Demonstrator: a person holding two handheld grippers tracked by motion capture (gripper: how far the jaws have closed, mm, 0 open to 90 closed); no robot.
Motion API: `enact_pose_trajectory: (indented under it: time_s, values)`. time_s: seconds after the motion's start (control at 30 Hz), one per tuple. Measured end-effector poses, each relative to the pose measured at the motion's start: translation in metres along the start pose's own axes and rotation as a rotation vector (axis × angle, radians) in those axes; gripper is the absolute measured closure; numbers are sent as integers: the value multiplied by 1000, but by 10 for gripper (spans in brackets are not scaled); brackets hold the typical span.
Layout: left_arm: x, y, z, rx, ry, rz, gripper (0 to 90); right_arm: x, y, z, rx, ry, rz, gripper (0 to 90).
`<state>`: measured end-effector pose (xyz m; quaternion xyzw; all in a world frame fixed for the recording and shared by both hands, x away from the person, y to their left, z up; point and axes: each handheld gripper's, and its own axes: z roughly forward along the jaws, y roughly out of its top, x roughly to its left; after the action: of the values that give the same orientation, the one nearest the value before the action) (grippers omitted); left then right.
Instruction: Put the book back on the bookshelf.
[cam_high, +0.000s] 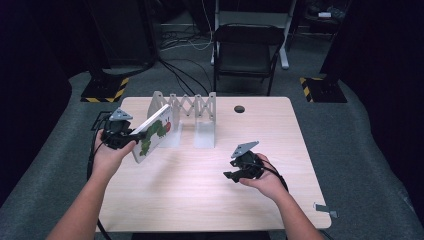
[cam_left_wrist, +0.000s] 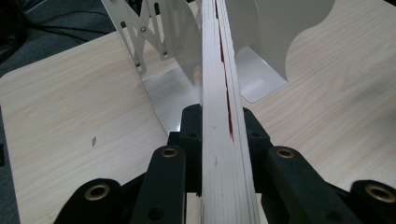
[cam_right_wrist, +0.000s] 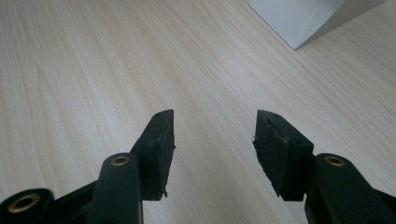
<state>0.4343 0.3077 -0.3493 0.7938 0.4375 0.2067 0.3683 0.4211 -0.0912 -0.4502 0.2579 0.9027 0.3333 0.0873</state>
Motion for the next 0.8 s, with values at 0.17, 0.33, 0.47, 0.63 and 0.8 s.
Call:
enact_pose_trajectory:
  time_s: [0.17, 0.33, 0.47, 0.63, 0.8]
  values:
    - [4, 2, 2, 5, 17, -15, 757, -1, -1, 0, -2, -1, -6, 477]
    - [7, 3, 7, 11, 38, -35, 758, -1, -1, 0, -1, 1, -1, 477]
    - [8, 4, 13, 14, 62, -58, 757, -2, -2, 0, -3, 0, 0, 478]
    - [8, 7, 22, 18, 85, -64, 758, -1, -2, -1, -2, -1, 1, 477]
    - [9, 9, 30, 9, 102, -79, 757, -2, -4, -1, 0, -2, -1, 477]
